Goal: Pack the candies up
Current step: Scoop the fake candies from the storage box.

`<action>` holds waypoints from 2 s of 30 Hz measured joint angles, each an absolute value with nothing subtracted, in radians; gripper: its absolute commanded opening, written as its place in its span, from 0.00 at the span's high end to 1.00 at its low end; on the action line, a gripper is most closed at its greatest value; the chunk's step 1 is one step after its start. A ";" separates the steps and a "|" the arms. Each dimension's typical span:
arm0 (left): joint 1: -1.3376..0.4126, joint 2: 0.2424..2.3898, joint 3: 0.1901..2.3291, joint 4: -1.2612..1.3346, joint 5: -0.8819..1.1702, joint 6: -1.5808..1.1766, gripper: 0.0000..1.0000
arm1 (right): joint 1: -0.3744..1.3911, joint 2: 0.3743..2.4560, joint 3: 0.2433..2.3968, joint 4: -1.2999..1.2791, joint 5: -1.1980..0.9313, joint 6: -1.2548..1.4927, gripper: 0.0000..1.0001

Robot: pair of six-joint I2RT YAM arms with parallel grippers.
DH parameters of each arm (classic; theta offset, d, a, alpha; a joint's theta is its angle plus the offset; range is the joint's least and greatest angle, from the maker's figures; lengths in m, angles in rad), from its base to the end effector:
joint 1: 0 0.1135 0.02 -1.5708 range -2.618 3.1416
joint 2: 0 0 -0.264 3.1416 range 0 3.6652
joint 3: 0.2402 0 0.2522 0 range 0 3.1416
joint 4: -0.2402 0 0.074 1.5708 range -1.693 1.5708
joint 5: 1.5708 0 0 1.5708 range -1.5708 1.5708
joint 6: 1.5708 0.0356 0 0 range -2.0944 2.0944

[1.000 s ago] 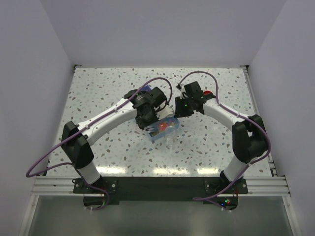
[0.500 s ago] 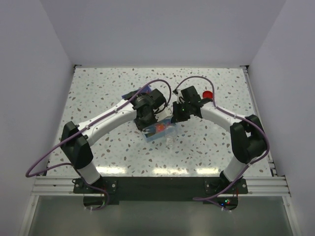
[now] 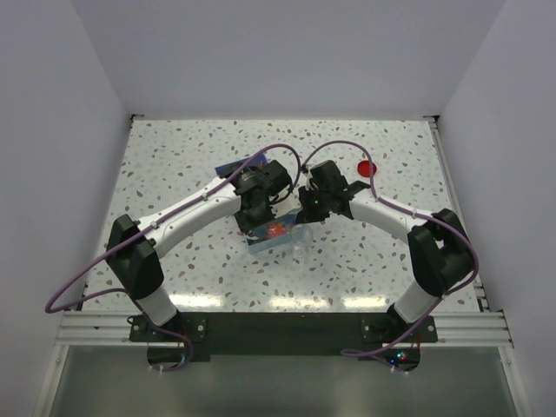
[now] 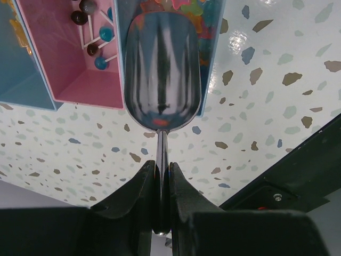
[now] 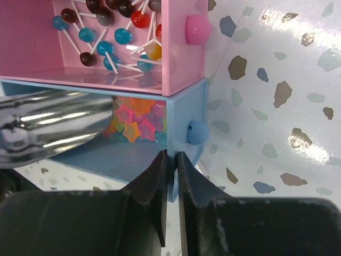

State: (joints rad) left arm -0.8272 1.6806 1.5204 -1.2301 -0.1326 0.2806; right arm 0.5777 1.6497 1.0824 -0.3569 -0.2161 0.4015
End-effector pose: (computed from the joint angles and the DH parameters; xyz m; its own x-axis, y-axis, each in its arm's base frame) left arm 0.2200 -0.2323 0.2886 -0.4423 0.8864 -0.1365 0.8700 0.4610 0.1747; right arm 0.2850 0.1949 0.2088 -0.8662 -0.1090 -0.4877 -0.3293 0.8586 0.3930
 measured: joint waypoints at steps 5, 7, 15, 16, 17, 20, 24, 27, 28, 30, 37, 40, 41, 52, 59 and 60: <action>-0.827 1.680 1.510 -1.229 -0.130 0.282 1.00 | 0.578 1.648 1.079 -0.351 -0.207 0.403 1.00; -0.827 1.681 1.507 -1.226 -0.126 0.285 1.00 | 0.578 1.648 1.079 -0.350 -0.205 0.403 1.00; -0.827 1.744 1.534 -1.251 -0.114 0.299 1.00 | 0.580 1.647 1.079 -0.347 -0.199 0.402 1.00; -0.827 1.752 1.544 -1.260 -0.115 0.299 1.00 | 0.580 1.647 1.079 -0.347 -0.199 0.401 1.00; -0.827 1.762 1.557 -1.266 -0.113 0.299 1.00 | 0.580 1.647 1.078 -0.345 -0.198 0.401 1.00; -0.827 1.792 1.595 -1.288 -0.111 0.299 1.00 | 0.580 1.647 1.077 -0.342 -0.193 0.400 1.00; -0.825 1.827 1.634 -1.322 -0.109 0.299 1.00 | 0.577 1.646 1.073 -0.333 -0.193 0.401 1.00; -0.825 1.840 1.650 -1.335 -0.107 0.298 1.00 | 0.577 1.644 1.069 -0.326 -0.193 0.402 1.00; -0.825 1.842 1.651 -1.337 -0.106 0.298 1.00 | 0.577 1.644 1.067 -0.324 -0.193 0.403 1.00; -0.824 1.842 1.649 -1.337 -0.104 0.296 1.00 | 0.576 1.643 1.063 -0.319 -0.194 0.404 1.00; -0.822 1.779 1.543 -1.266 -0.100 0.271 1.00 | 0.575 1.641 1.055 -0.306 -0.197 0.405 1.00; -0.820 1.739 1.498 -1.217 -0.094 0.271 1.00 | 0.575 1.641 1.055 -0.306 -0.197 0.405 1.00; -0.818 1.734 1.493 -1.209 -0.091 0.271 1.00 | 0.575 1.641 1.055 -0.305 -0.198 0.405 1.00; -0.796 1.836 1.621 -1.299 -0.052 0.245 1.00 | 0.566 1.642 1.055 -0.295 -0.192 0.403 1.00; -0.762 1.747 1.511 -1.200 -0.004 0.218 1.00 | 0.566 1.642 1.055 -0.294 -0.190 0.399 1.00; -0.745 1.720 1.480 -1.163 0.021 0.209 1.00 | 0.566 1.642 1.055 -0.294 -0.189 0.398 1.00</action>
State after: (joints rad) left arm -0.7452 1.7195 1.4799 -1.1633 0.0208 0.2092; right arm 0.5655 1.6424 1.0550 -0.2943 -0.1894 0.3981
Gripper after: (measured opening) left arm 0.188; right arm 0.111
